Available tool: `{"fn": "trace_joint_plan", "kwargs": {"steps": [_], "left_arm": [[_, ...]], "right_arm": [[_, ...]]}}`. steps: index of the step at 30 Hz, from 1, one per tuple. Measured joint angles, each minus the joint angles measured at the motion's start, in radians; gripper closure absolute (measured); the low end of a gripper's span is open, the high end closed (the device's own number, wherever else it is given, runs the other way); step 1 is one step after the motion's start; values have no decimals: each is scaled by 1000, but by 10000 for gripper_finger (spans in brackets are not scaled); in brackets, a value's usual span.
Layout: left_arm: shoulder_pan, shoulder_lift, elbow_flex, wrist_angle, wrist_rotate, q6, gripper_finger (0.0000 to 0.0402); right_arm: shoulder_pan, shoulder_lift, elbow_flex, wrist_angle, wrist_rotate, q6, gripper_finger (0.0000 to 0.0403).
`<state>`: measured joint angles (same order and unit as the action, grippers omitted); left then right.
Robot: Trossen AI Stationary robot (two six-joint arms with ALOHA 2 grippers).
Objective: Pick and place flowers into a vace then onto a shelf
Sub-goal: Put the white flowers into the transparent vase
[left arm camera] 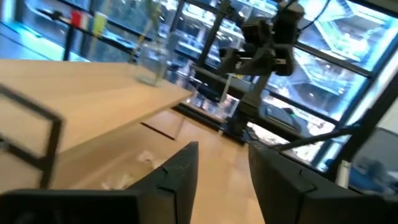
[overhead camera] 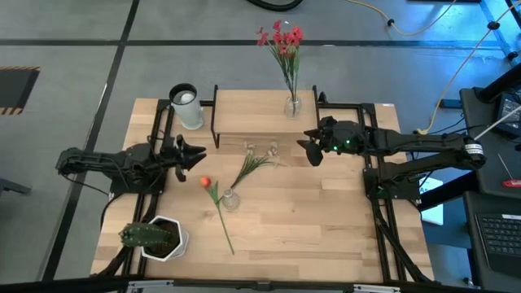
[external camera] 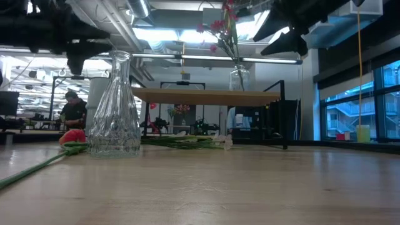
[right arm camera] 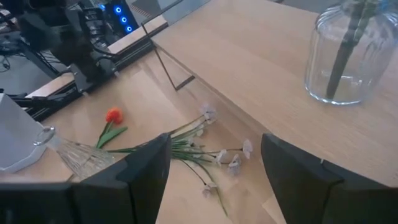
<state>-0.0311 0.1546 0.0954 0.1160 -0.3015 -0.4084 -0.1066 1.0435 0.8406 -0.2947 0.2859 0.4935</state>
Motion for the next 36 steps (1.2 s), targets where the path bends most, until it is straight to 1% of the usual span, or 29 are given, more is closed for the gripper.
{"fn": "trace_joint_plan", "kwargs": {"steps": [4,9,13,15,20,23,25,30,36], "left_arm": [[0,145,105,0,82,18,264],[0,396,260,-8,111,91,271],[1,604,382,-39,159,83,272],[1,706,449,-96,167,64,272],[16,933,638,-320,173,-39,272],[29,1053,748,-430,201,-58,272],[39,1124,812,-469,225,-61,272],[71,1290,956,-581,227,-131,272],[104,1454,1075,-715,280,-237,272]], "right_arm": [[-1,0,0,0,0,-2,152],[-1,0,0,-5,-2,-6,152],[-1,0,0,-37,-6,-13,152],[-1,0,0,-58,-36,-38,152],[-1,-10,1,-105,-107,-86,152],[-1,-32,1,-143,-108,-106,152],[-1,-48,1,-169,-107,-111,152],[-1,-91,1,-248,-107,-133,152],[-1,-128,1,-299,-107,-144,152]]}}
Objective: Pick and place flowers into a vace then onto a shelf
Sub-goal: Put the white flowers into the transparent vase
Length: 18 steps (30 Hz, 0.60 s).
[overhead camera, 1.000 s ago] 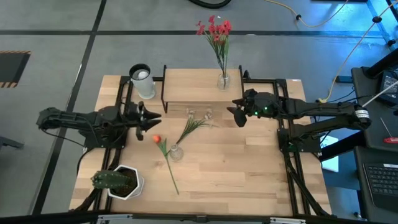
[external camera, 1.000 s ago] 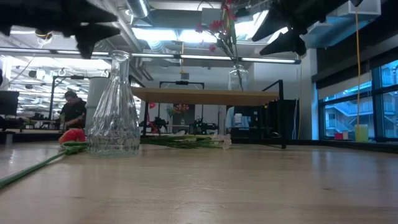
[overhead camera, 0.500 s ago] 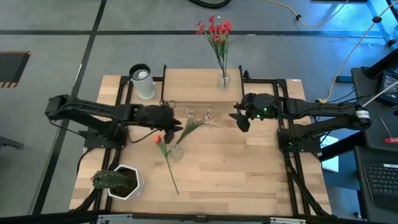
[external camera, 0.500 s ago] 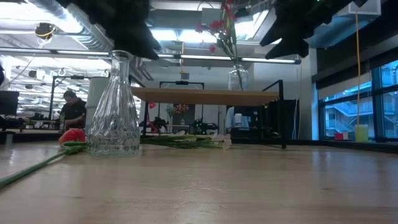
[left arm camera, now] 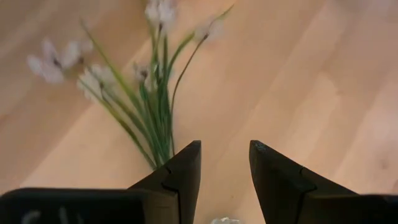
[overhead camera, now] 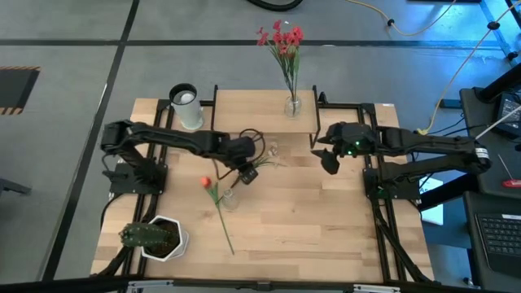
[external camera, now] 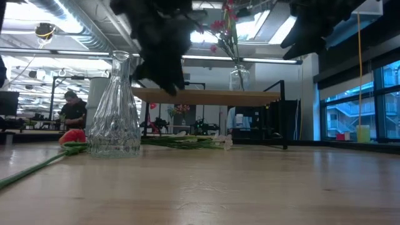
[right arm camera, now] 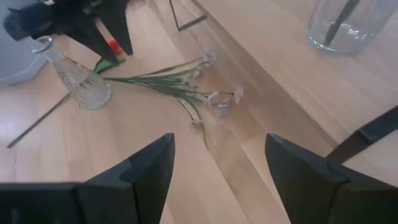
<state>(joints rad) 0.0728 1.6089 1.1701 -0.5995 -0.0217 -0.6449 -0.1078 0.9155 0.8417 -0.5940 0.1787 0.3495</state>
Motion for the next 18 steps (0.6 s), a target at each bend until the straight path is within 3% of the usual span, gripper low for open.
{"fn": "trace_joint_plan", "kwargs": {"steps": [11,18], "left_arm": [[9,180,36,-75,14,-67,272],[10,226,36,-85,14,-67,272]], "right_arm": [[0,-9,0,-31,0,-47,152],[0,-9,0,-33,0,-55,152]]}}
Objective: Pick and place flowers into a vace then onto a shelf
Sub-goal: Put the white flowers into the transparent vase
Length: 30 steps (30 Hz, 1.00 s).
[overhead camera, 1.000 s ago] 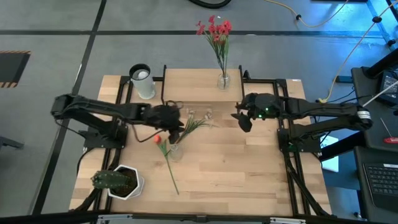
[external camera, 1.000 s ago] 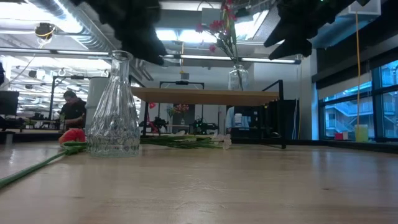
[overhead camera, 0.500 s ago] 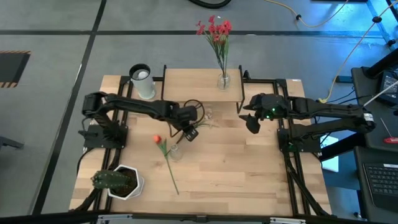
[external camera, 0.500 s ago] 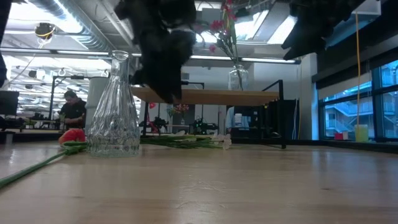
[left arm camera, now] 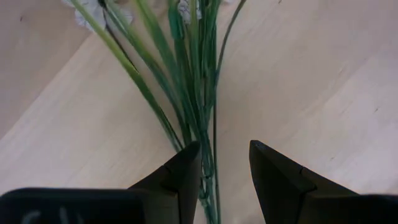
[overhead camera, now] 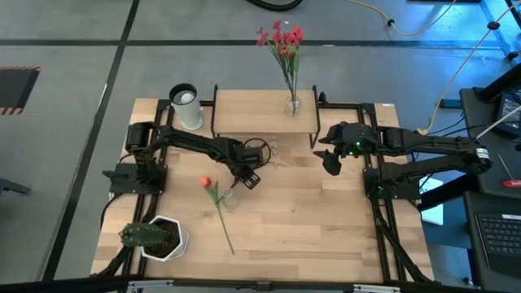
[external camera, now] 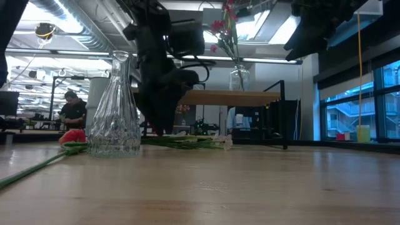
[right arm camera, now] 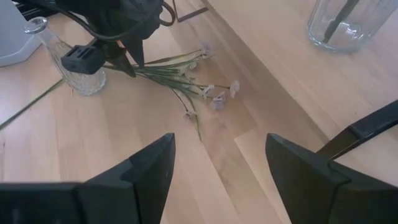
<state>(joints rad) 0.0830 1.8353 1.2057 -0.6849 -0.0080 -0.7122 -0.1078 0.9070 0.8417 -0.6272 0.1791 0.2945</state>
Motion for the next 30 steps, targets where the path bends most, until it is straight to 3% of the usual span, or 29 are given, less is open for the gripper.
{"fn": "trace_joint_plan", "kwargs": {"steps": [24,30], "left_arm": [[5,-20,0,-39,12,80,271],[5,-20,0,-70,12,63,239]], "right_arm": [[0,0,0,0,2,-15,152],[0,0,0,0,2,-16,152]]}}
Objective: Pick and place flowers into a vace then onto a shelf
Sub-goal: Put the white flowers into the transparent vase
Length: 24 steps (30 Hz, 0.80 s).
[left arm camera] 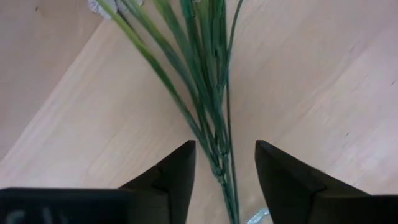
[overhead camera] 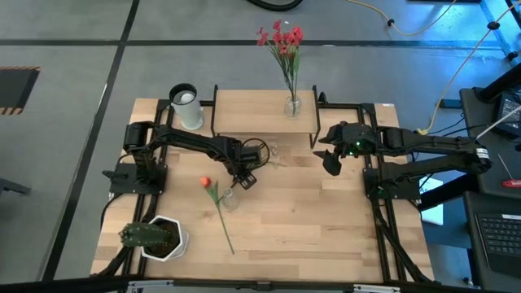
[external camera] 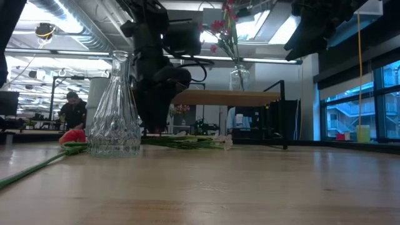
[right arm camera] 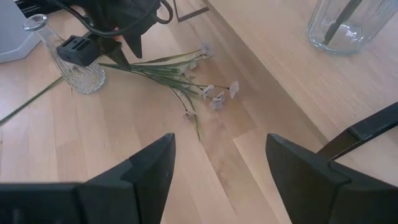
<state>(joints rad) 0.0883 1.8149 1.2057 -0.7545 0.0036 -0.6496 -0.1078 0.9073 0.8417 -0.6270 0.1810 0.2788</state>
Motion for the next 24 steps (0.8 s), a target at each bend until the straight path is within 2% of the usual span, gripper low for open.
{"fn": "trace_joint_plan", "kwargs": {"steps": [7,14,19,24], "left_arm": [[0,0,0,-6,26,-11,192],[-4,0,0,-5,1,-10,194],[-3,0,0,-1,-89,-32,197],[-1,10,-2,67,-93,-10,197]], "right_arm": [[0,0,0,0,1,-1,152],[0,0,0,0,2,-29,152],[0,0,0,0,2,-29,152],[0,0,0,0,2,-28,152]]}}
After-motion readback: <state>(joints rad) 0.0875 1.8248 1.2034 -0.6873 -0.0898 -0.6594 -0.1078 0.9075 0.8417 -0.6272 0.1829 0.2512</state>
